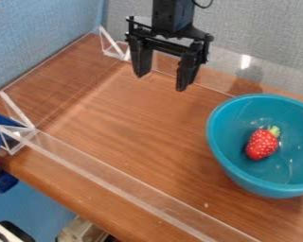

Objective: Remove the strawberry from inside the blue bowl and put it on the table

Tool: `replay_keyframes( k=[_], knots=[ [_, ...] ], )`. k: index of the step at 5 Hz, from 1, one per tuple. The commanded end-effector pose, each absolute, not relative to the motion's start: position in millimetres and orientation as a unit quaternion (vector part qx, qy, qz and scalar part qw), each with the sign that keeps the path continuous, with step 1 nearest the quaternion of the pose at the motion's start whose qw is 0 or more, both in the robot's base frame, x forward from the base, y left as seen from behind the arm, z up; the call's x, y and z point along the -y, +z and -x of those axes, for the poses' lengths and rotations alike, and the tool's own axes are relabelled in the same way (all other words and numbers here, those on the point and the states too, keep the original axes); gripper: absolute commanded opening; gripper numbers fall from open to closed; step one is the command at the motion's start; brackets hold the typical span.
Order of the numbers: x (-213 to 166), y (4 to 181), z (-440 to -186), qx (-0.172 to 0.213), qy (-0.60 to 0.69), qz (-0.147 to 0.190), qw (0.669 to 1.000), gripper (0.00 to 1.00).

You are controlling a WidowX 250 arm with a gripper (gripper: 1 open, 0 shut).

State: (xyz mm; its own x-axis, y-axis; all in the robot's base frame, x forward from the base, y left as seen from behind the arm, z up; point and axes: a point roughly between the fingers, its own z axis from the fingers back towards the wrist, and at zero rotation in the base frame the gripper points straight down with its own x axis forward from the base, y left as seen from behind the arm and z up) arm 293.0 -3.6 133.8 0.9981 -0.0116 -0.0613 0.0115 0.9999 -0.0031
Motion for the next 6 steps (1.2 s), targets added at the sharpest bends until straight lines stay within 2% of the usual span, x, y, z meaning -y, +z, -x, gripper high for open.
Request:
replay_keyframes(
  k=[1,2,4,6],
  knots=[
    [7.1,127.7,-293.2,-0.038,-0.012,0.002,0.999,1.00],
    [26.9,126.0,-297.8,-0.035,-0.053,0.004,0.998,1.00],
    [93.7,120.7,-328.3,-0.016,-0.138,0.002,0.990,1.00],
    [140.1,99.8,-340.9,-0.011,-0.166,-0.002,0.986,1.00]
  ],
)
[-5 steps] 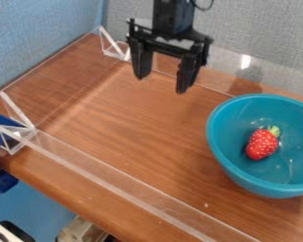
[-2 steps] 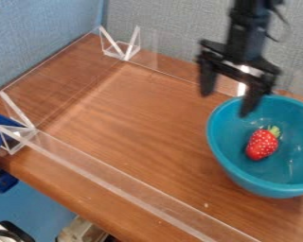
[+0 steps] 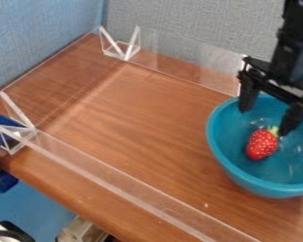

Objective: Remove the strawberry from inside the blue bowl and put it on the table

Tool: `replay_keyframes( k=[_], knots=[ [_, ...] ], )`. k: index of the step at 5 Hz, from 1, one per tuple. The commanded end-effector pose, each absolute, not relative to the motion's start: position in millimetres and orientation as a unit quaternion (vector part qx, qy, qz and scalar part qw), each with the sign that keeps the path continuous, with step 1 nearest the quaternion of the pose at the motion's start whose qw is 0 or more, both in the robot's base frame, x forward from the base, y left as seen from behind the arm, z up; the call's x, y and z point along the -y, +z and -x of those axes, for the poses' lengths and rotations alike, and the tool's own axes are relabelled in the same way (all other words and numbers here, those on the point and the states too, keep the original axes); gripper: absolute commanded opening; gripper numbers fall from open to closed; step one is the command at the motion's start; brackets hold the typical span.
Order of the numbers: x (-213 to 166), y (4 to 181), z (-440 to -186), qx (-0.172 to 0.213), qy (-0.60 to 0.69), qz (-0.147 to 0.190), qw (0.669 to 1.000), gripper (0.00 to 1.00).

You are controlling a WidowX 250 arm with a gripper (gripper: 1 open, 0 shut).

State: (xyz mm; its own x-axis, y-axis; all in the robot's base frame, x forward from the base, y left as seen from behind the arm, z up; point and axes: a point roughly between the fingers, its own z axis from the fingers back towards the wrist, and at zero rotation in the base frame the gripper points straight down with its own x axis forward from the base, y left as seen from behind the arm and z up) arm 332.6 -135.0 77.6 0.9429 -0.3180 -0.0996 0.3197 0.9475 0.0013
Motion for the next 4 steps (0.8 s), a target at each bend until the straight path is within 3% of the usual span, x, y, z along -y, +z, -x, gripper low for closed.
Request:
replay_keyframes(
  k=[1,4],
  knots=[
    [146.9,89.4,-342.4,-0.015,-0.166,-0.004,0.986,1.00],
    [144.0,79.9,-354.5,-0.011,-0.138,-0.008,0.990,1.00]
  ],
)
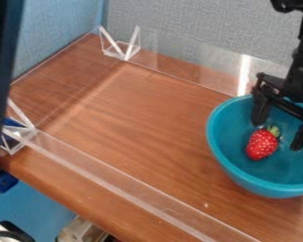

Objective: Remove the strawberry from inside the blue bowl and put it on the table

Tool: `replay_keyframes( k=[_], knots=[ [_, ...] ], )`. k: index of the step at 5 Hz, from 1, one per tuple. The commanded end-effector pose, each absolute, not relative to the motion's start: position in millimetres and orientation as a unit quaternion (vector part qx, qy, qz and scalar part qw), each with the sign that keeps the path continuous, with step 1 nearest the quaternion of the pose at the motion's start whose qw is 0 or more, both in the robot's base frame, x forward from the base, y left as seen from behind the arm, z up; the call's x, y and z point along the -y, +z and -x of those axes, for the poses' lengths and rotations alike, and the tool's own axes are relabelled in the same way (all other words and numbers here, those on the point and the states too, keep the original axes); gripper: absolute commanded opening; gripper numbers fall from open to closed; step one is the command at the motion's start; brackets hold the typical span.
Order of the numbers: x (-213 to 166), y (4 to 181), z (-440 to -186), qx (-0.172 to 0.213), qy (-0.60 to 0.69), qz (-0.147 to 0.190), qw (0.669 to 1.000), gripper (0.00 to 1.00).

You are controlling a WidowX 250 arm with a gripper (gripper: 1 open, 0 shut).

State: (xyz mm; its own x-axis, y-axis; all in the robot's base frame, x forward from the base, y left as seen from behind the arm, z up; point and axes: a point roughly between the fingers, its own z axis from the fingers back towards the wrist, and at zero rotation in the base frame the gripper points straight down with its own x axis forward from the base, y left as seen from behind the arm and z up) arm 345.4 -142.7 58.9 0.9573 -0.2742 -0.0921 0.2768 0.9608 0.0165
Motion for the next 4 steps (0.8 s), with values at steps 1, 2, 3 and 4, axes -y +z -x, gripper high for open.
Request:
replay_keyframes(
  k=[1,2,3,4],
  knots=[
    [143.4,76.9,-356.9,-0.010,-0.132,-0.009,0.991,1.00],
    [143.2,74.7,-358.6,-0.008,-0.127,-0.010,0.992,0.00],
    [141.8,76.4,-358.8,-0.002,-0.124,-0.010,0.992,0.00],
    [137.8,92.4,-357.4,0.016,-0.120,-0.011,0.993,0.00]
  ],
)
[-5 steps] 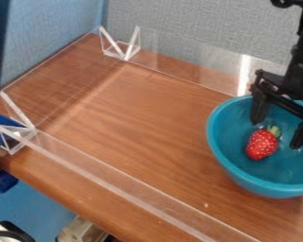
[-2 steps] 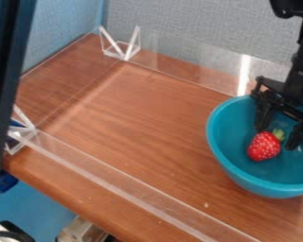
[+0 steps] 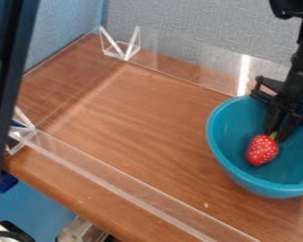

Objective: Remove the strawberry from inside the blue bowl and put it on the table

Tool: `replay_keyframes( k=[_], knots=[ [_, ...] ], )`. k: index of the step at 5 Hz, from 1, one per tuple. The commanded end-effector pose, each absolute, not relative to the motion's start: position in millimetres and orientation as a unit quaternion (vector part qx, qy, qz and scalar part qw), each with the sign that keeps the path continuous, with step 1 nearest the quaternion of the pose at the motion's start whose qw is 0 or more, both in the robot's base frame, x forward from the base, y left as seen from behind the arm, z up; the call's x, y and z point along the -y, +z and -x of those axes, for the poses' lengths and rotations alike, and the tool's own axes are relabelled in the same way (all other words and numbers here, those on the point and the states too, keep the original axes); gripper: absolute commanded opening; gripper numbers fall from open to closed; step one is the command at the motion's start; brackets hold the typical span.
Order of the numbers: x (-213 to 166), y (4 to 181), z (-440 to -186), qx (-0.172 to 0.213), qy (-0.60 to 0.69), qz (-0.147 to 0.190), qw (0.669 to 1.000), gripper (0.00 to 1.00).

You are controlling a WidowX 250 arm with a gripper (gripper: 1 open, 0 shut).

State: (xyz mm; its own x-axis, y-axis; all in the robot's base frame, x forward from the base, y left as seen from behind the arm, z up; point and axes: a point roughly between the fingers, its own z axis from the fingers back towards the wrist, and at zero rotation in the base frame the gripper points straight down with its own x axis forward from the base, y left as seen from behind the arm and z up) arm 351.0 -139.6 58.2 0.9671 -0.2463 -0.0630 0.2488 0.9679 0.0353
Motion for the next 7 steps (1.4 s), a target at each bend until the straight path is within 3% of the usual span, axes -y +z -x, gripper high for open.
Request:
replay_keyframes(
  k=[1,2,4,6,7],
  knots=[
    [134.2,99.9,-357.2,0.029,-0.114,-0.011,0.993,0.00],
    [130.7,100.4,-359.6,0.035,-0.107,-0.012,0.994,0.00],
    [122.9,74.9,-371.6,0.019,-0.097,-0.018,0.995,0.00],
    [125.1,60.6,-370.5,0.014,-0.098,-0.022,0.995,0.00],
    [122.0,76.0,-365.8,0.026,-0.097,-0.024,0.995,0.00]
  ],
)
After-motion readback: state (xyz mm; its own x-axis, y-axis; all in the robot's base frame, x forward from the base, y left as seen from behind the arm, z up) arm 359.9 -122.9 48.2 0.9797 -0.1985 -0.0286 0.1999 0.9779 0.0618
